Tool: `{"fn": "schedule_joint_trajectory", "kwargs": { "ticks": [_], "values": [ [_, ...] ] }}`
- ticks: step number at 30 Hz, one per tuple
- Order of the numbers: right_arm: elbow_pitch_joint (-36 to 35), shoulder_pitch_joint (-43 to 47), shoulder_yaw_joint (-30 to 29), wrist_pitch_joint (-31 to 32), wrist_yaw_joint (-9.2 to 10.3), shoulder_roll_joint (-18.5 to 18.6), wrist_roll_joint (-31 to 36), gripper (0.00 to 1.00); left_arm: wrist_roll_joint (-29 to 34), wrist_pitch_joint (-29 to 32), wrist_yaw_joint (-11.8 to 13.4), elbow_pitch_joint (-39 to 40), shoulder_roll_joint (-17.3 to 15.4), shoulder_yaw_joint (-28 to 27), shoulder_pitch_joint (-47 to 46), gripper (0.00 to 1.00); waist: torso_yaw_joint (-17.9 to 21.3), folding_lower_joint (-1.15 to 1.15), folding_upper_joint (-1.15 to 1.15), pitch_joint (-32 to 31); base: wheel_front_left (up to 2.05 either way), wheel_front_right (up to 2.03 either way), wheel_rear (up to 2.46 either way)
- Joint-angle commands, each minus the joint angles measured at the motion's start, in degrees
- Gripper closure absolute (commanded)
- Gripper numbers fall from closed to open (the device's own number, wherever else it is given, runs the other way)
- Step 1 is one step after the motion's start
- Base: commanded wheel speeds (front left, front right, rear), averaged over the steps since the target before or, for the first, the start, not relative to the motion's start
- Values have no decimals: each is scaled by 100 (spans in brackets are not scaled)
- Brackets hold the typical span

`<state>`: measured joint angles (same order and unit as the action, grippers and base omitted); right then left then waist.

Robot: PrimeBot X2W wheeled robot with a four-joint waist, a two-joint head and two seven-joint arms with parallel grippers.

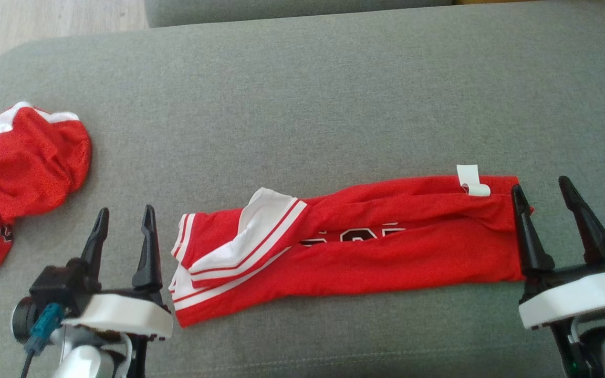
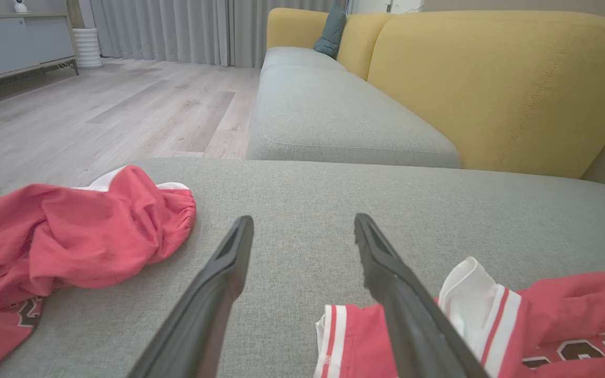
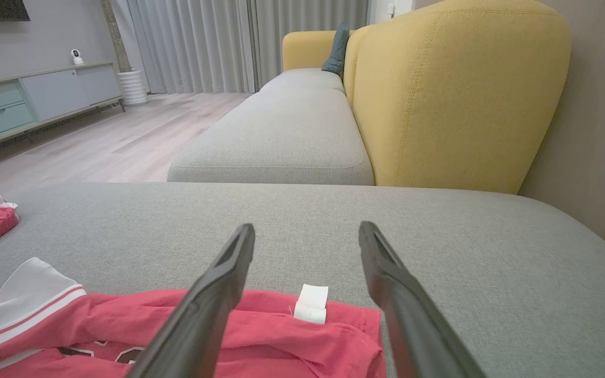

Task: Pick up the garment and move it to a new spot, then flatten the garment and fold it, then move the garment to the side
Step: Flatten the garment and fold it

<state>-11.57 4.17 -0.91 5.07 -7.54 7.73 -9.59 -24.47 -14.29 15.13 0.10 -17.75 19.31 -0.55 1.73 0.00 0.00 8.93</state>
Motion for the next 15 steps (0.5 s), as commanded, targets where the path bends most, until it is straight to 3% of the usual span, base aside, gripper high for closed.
{"fn": "schedule_joint_trajectory", "kwargs": {
  "ticks": [1,15],
  "values": [
    [-175,-71,114,-12,5,81,-23,0,-53,-66,30,217,-148,-292,-179,0,3,0,0,-7,0,0,0],
    [69,-71,96,10,5,129,-178,0,-48,-68,31,220,-130,-291,-136,0,-22,0,0,10,0,0,0]
  ]
}}
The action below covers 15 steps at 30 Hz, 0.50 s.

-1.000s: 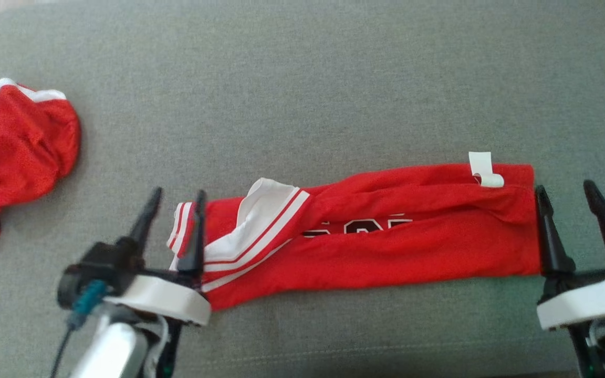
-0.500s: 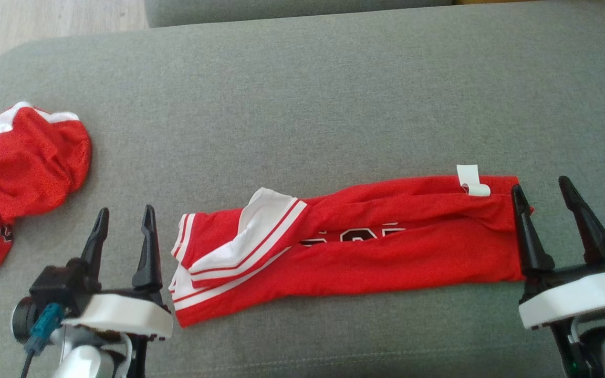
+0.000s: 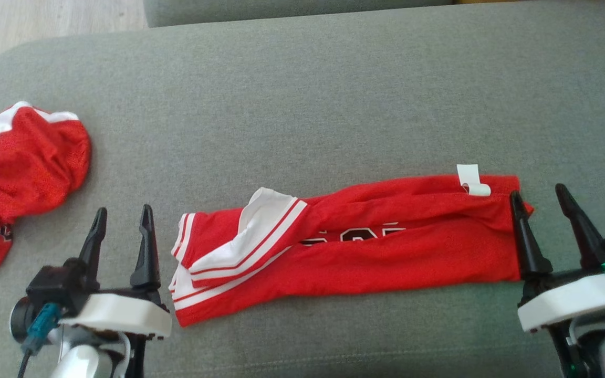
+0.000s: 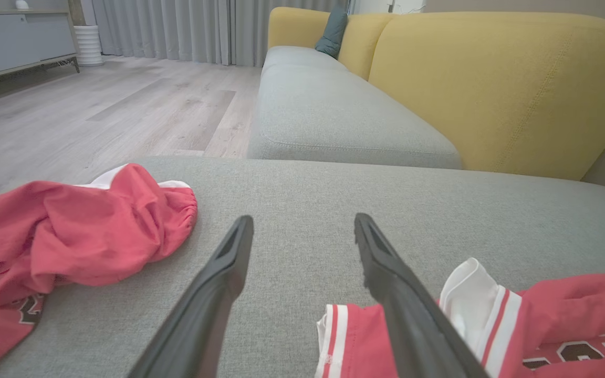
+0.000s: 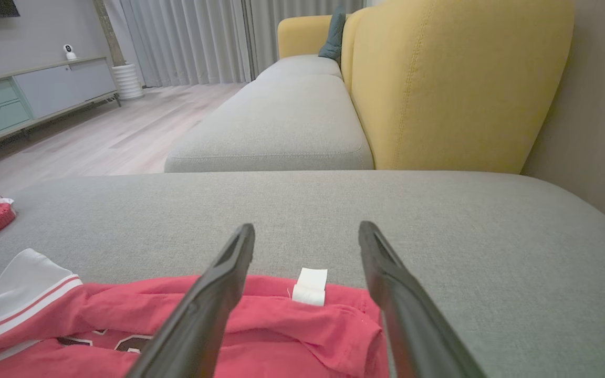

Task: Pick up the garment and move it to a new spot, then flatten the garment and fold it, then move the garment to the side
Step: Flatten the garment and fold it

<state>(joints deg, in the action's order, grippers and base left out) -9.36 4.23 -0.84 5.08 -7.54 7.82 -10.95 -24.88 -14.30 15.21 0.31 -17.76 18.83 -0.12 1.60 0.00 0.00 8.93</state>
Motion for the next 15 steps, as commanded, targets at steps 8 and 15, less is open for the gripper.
{"fn": "schedule_joint_trajectory", "kwargs": {
  "ticks": [8,15],
  "values": [
    [346,-164,5,145,5,209,-207,0,45,-68,-34,207,-67,-163,-400,0,-115,0,0,286,0,0,0],
    [835,-788,-289,243,5,367,-270,0,116,-69,-167,167,18,-103,-732,0,-167,0,0,678,0,0,0]
  ]
}}
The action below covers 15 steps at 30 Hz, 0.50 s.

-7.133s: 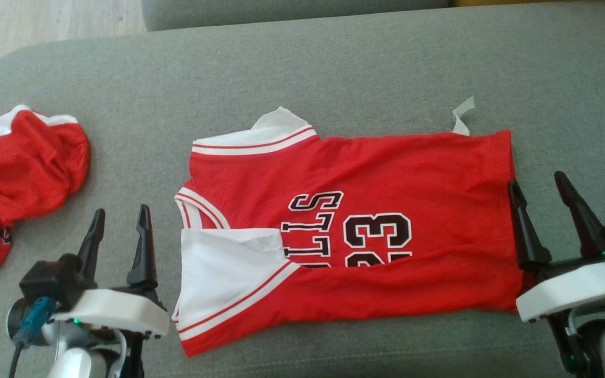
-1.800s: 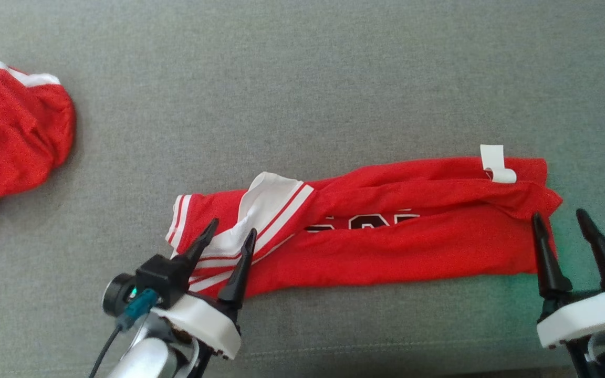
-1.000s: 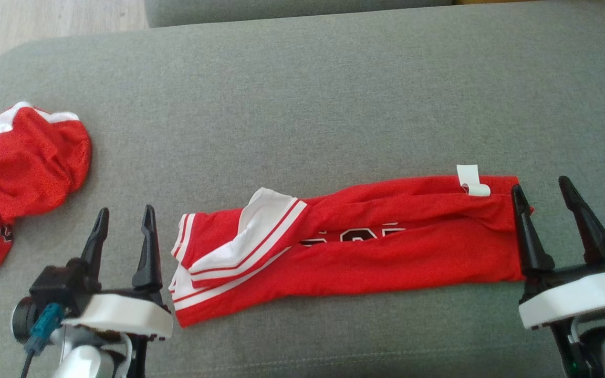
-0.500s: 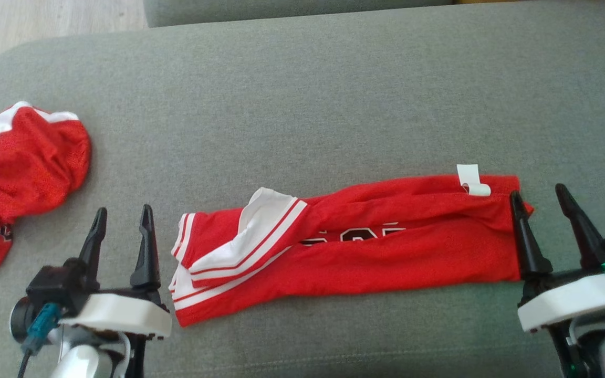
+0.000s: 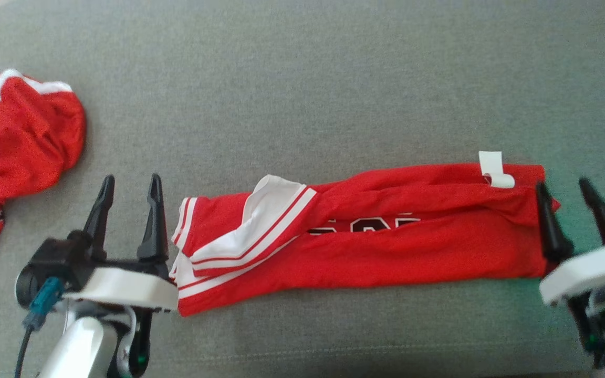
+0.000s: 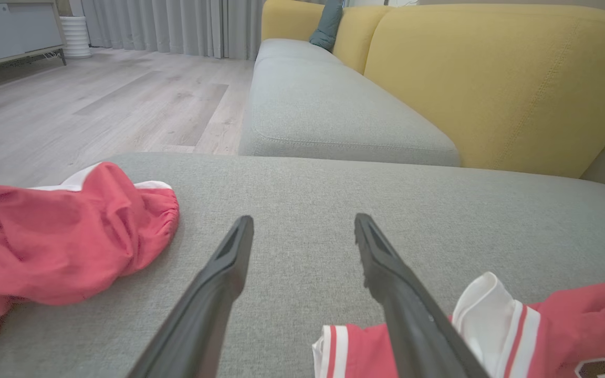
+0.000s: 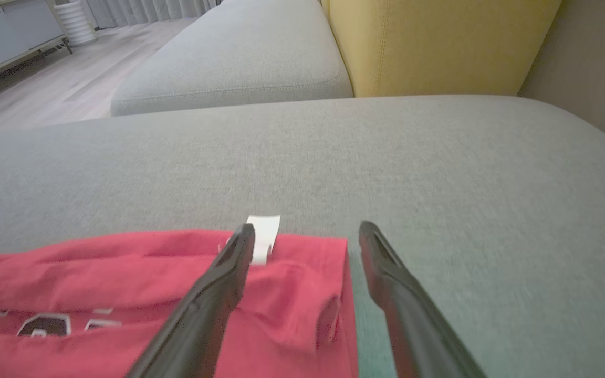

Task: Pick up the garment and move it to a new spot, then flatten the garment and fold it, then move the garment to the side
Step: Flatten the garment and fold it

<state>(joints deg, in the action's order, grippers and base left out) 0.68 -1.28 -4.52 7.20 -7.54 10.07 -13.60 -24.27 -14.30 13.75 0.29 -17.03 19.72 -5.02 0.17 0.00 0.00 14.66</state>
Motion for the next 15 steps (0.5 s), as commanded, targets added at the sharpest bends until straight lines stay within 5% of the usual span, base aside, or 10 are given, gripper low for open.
{"fn": "schedule_joint_trajectory", "kwargs": {
  "ticks": [1,15],
  "values": [
    [-111,-330,46,67,5,151,-1,0,73,-69,-48,159,-40,-182,-292,0,-37,0,0,157,0,0,0],
    [506,-613,-215,1482,5,-22,16,0,276,-69,-308,7,200,-271,-588,0,-69,0,0,436,0,0,0]
  ]
}}
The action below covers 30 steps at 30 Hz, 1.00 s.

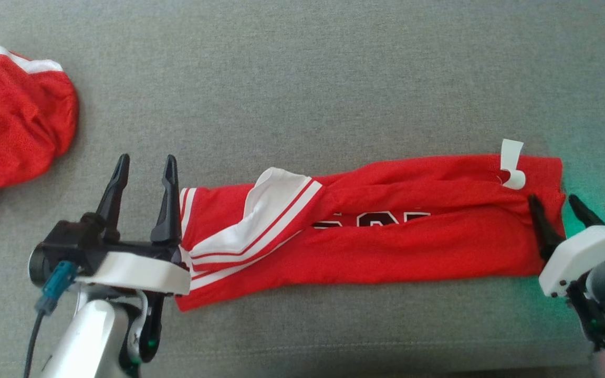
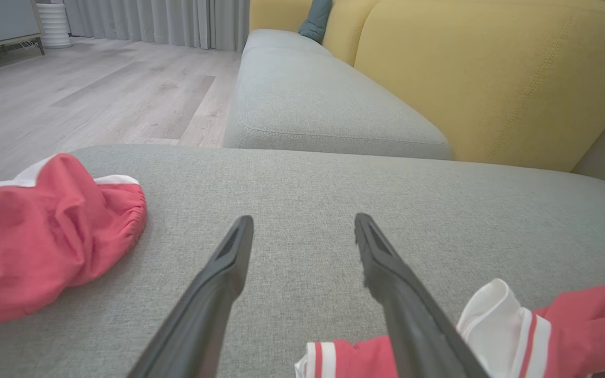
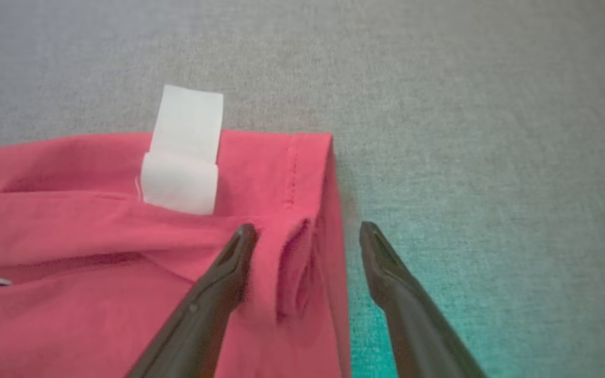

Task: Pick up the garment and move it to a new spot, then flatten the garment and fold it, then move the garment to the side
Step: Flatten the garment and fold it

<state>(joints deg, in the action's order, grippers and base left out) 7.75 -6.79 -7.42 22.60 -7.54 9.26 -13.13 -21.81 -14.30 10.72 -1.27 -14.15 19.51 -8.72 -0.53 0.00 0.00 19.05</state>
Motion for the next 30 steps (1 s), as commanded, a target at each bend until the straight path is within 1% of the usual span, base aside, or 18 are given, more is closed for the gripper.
{"fn": "schedule_joint_trajectory", "kwargs": {
  "ticks": [1,7,17,18,19,20,21,23,26,30],
  "values": [
    [-251,-23,61,59,5,44,-42,0,38,-70,-25,150,-75,-271,-223,0,2,0,0,7,0,0,0],
    [-592,202,-54,641,5,-84,-116,0,111,-70,-128,112,26,-385,-224,0,13,0,0,51,0,0,0],
    [-932,314,-286,1269,5,-260,-220,0,255,-70,-306,99,194,-524,-328,0,-89,0,0,275,0,0,0],
    [-943,321,-298,1343,5,-280,-249,1,270,-70,-322,98,209,-545,-333,0,-96,0,0,297,0,0,0],
    [-956,328,-303,1417,5,-293,-260,16,284,-70,-336,95,225,-564,-336,0,-103,0,0,313,0,0,0],
    [-965,337,-314,1498,5,-307,-272,36,299,-70,-352,93,240,-582,-339,0,-108,0,0,328,0,0,0],
    [-971,345,-325,1584,5,-326,-310,60,314,-70,-367,89,255,-599,-341,0,-112,0,0,340,0,0,0],
    [-1000,361,-345,1713,5,-341,-317,100,343,-70,-398,79,278,-637,-344,0,-115,0,0,353,0,0,0],
    [-1074,381,-372,1772,5,-366,-338,100,387,-70,-436,47,304,-695,-338,0,-104,0,0,320,0,0,0],
    [-1204,350,-519,1570,5,-356,-372,100,441,-70,-476,20,337,-761,-309,0,-69,0,0,228,0,0,0]
  ]
}}
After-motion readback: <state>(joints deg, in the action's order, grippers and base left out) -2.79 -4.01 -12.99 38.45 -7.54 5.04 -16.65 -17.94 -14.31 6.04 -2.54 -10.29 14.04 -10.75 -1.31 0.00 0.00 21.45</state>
